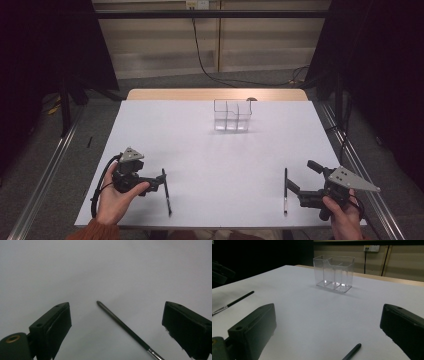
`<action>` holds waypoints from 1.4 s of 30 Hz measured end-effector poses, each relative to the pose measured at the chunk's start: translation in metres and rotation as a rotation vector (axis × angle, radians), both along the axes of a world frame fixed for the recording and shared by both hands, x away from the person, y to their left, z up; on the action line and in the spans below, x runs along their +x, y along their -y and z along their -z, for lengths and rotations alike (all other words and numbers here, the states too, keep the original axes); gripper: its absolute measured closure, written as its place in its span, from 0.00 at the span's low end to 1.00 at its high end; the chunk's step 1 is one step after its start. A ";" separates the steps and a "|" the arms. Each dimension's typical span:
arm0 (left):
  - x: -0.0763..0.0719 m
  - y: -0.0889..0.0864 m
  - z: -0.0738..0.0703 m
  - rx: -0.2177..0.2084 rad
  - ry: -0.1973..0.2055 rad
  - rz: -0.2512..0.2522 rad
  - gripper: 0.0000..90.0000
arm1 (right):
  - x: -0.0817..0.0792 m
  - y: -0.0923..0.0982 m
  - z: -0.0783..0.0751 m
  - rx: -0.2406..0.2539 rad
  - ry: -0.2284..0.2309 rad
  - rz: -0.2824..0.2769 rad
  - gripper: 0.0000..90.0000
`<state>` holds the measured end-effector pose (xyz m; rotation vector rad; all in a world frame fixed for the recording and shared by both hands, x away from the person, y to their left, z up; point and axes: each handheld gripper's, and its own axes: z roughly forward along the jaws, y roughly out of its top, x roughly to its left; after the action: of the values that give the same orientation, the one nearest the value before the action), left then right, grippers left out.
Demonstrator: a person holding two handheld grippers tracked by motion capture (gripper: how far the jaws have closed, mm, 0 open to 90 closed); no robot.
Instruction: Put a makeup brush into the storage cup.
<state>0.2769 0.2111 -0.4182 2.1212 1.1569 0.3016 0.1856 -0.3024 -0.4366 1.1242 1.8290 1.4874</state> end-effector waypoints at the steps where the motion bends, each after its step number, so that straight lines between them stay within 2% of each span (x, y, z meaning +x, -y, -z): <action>1: 0.001 0.000 0.000 0.009 -0.020 -0.003 0.09 | 0.000 0.000 0.000 0.001 0.000 0.000 0.00; 4: 0.002 0.003 0.001 0.047 -0.065 -0.004 0.08 | 0.000 0.000 0.000 -0.006 -0.004 -0.007 0.00; 7: 0.003 0.006 0.003 0.058 -0.082 -0.014 0.08 | 0.000 0.000 0.001 -0.003 -0.007 -0.005 0.00; 10: 0.006 0.008 0.005 0.092 -0.119 -0.020 0.08 | 0.000 -0.001 0.001 -0.005 -0.008 -0.007 0.00; 11: 0.007 0.009 0.006 0.097 -0.135 -0.010 0.08 | 0.000 -0.001 0.001 -0.005 -0.008 -0.007 0.00; 12: 0.009 0.010 0.007 0.103 -0.178 -0.015 0.08 | 0.000 -0.001 0.001 -0.004 -0.010 -0.007 0.00; 15: 0.010 0.013 0.009 0.113 -0.202 -0.011 0.10 | 0.000 -0.001 0.001 -0.005 -0.011 -0.006 0.00; 17: 0.012 0.015 0.011 0.139 -0.202 -0.007 0.13 | 0.000 -0.001 0.001 -0.005 -0.015 -0.012 0.00; 18: 0.014 0.016 0.012 0.140 -0.231 -0.014 0.13 | 0.001 -0.001 0.001 -0.004 -0.014 -0.015 0.00; 22: 0.017 0.018 0.015 0.169 -0.263 -0.017 0.13 | 0.001 -0.002 0.001 -0.005 -0.016 -0.016 0.00; 24: 0.018 0.020 0.017 0.172 -0.264 -0.032 0.10 | 0.001 -0.001 0.001 -0.010 -0.016 -0.018 0.00; 26: 0.019 0.021 0.020 0.197 -0.290 -0.016 0.10 | 0.001 -0.001 0.001 -0.011 -0.017 -0.017 0.00; 27: 0.021 0.023 0.023 0.206 -0.340 -0.019 0.10 | 0.001 -0.002 0.001 -0.011 -0.018 -0.018 0.00; 28: 0.021 0.023 0.023 0.206 -0.340 -0.019 0.10 | 0.001 -0.002 0.001 -0.011 -0.017 -0.019 0.00; 30: 0.023 0.024 0.025 0.193 -0.368 -0.020 0.10 | 0.001 -0.002 0.001 -0.012 -0.017 -0.020 0.00; 31: 0.023 0.026 0.026 0.188 -0.368 -0.027 0.12 | 0.001 -0.002 0.001 -0.012 -0.017 -0.019 0.00; 36: 0.023 0.034 0.024 0.220 -0.372 -0.042 0.11 | 0.001 -0.002 0.001 -0.013 -0.017 -0.019 0.00; 42: 0.022 0.046 0.026 0.290 -0.395 0.001 0.12 | 0.001 -0.002 0.001 -0.014 -0.017 -0.023 0.00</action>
<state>0.2985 0.1647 -0.4447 2.5127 1.4031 0.0482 0.1866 -0.3004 -0.4379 1.1164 1.8671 1.4791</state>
